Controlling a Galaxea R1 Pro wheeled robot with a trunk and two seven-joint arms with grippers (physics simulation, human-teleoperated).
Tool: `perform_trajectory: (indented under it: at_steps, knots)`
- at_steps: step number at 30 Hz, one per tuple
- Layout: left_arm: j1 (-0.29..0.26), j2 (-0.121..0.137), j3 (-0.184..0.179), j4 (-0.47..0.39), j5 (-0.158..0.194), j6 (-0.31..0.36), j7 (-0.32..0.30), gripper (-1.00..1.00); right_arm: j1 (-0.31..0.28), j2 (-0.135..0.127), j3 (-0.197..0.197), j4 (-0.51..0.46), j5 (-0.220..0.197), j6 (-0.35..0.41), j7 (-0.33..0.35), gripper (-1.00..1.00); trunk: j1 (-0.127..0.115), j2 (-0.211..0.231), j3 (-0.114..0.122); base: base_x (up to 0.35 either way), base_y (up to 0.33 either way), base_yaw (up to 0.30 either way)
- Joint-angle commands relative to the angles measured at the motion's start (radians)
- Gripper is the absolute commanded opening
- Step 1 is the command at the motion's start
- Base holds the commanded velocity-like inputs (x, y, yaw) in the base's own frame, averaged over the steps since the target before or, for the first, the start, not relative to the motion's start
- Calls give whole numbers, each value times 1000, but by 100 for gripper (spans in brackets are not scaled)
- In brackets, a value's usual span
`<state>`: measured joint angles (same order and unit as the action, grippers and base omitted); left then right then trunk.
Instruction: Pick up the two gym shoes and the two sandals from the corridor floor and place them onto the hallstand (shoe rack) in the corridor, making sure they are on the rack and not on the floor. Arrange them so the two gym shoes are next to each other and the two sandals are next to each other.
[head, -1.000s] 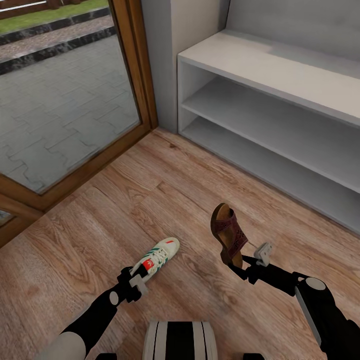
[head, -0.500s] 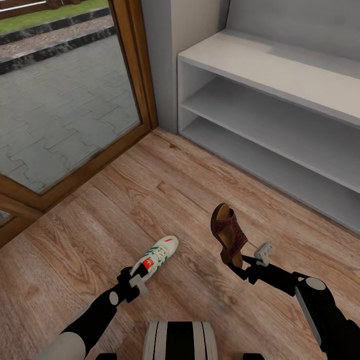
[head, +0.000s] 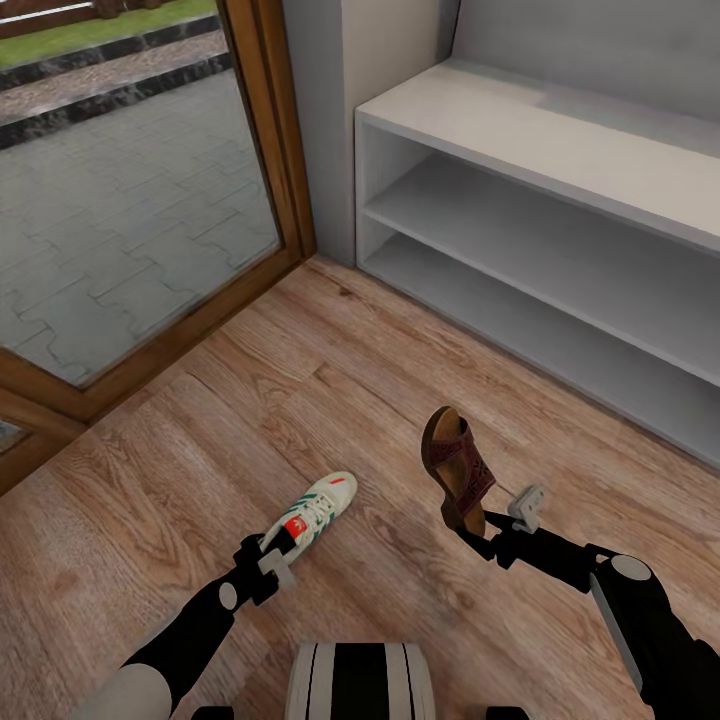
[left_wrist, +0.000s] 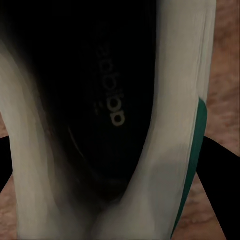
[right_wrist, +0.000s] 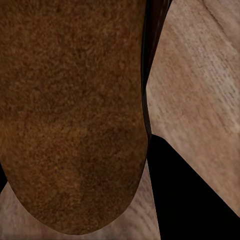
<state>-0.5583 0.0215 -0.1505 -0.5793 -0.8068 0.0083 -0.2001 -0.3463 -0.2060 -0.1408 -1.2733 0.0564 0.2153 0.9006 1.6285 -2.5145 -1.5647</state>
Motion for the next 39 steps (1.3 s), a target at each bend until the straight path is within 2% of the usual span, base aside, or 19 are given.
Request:
perform_trajectory:
  at_steps: [1, 17, 25, 39]
  knots:
    - [0, 1, -3, -2, -11, 1, -2, -100, 0, 0, -2, -2, 3, 9, 4, -100, 0, 0, -1, 0, 0, 0]
    - [1, 1, -3, -26, -11, 3, -2, -100, 0, 0, -2, -1, 3, 9, 4, -100, 0, 0, -1, 0, 0, 0]
    - [1, 1, -5, -71, -11, 55, -3, -100, 0, 0, -2, -3, 3, 8, 4, -100, -4, 2, 30, 0, 0, 0]
    - [1, 8, 6, -71, 3, 59, -3, -100, 0, 0, -2, -5, 4, 7, 4, -100, -10, 5, 84, 0, 0, 0]
